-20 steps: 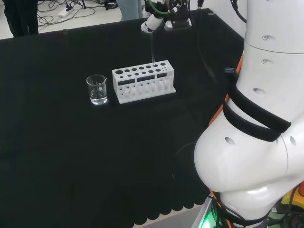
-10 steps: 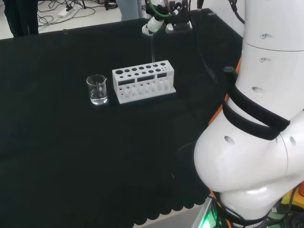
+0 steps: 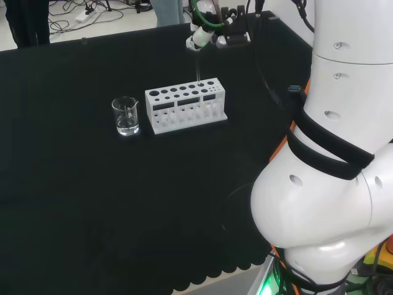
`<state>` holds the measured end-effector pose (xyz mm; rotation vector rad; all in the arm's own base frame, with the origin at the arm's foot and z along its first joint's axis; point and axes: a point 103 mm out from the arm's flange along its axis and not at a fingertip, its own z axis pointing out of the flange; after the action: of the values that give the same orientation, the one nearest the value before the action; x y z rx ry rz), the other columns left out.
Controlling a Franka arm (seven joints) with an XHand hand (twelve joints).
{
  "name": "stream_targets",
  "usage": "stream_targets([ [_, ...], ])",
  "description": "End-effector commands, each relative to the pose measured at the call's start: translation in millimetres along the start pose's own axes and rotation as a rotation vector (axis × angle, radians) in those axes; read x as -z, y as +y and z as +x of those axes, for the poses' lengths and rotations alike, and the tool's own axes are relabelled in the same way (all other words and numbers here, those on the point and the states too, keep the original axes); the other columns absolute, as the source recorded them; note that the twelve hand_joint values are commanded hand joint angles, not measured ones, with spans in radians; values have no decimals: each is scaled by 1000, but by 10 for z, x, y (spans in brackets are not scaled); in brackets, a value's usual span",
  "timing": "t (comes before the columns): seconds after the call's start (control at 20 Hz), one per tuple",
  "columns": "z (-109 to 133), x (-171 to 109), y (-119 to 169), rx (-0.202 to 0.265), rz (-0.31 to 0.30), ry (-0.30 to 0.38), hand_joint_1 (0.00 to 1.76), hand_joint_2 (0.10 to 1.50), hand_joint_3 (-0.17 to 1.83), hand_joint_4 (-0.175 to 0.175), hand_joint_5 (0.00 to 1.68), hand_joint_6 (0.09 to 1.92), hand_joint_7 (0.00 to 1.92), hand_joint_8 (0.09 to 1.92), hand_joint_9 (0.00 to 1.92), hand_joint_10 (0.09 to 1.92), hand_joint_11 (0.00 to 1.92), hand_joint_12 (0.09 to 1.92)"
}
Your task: Take the glass rod from the white test tube rack.
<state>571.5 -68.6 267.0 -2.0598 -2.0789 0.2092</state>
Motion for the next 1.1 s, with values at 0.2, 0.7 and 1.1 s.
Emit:
stream_targets([
  [0.2, 78, -68, 13, 13, -1, 12, 853, 745, 657, -175, 573, 982, 839, 968, 1342, 798, 1419, 1018],
  [0.7, 85, -154, 38, 18, 9, 8, 918, 756, 634, -175, 715, 975, 946, 970, 1522, 744, 1631, 921],
  [1.1, 116, -161, 74, 7, -1, 50, 1071, 817, 522, -175, 902, 957, 1035, 1001, 1646, 641, 1776, 734],
])
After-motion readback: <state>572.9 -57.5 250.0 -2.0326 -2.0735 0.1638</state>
